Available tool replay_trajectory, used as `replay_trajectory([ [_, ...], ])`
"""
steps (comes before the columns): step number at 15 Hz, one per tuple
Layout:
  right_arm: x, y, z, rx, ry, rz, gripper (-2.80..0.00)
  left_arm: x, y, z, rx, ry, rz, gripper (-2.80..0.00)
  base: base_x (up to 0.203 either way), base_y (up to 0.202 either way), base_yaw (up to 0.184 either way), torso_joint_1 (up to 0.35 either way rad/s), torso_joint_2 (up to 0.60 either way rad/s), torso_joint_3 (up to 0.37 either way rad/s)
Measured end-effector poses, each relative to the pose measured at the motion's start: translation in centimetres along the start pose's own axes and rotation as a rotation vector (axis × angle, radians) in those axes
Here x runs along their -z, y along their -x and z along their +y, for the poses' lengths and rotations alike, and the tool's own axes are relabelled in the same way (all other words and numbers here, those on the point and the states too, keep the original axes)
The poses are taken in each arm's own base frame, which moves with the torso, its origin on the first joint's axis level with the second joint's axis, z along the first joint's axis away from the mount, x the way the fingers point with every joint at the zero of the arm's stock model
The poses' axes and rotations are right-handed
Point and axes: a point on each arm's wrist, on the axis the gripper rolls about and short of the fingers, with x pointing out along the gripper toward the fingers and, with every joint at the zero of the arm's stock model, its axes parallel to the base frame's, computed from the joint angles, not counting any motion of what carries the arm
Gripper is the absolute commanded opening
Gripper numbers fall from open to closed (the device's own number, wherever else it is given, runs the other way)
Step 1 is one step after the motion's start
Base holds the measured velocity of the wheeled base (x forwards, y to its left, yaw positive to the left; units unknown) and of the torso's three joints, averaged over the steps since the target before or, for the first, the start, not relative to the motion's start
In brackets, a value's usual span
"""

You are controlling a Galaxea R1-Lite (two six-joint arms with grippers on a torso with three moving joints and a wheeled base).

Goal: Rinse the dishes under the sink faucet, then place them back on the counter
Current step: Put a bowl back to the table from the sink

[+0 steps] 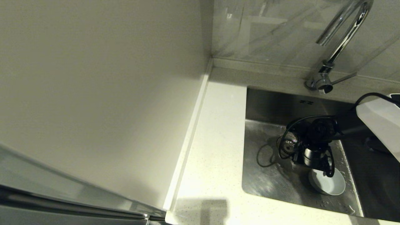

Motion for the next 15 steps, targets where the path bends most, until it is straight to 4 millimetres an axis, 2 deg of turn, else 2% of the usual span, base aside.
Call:
replay_trajectory([
  [6, -1.2, -2.1, -1.6, 0.042, -0.050, 0.021, 0.00, 0.0, 0.0, 0.0, 0.000, 0.000, 0.000, -2.80, 0.000, 0.000, 0.000, 0.000, 0.00, 0.000],
  [13, -2.2, -3.7, -1.4, 0.058, -0.062, 0.025, 0.00, 0.0, 0.0, 0.0, 0.000, 0.000, 0.000, -2.80, 0.000, 0.000, 0.000, 0.000, 0.00, 0.000],
  [14, -2.1, -3.8, -1.4, 0.074, -0.056, 0.032, -2.80, 0.0, 0.0, 0.0, 0.000, 0.000, 0.000, -2.80, 0.000, 0.000, 0.000, 0.000, 0.00, 0.000],
  [15, -2.0, -4.0, -1.5, 0.087, -0.053, 0.032, -2.80, 0.0, 0.0, 0.0, 0.000, 0.000, 0.000, -2.80, 0.000, 0.000, 0.000, 0.000, 0.00, 0.000],
])
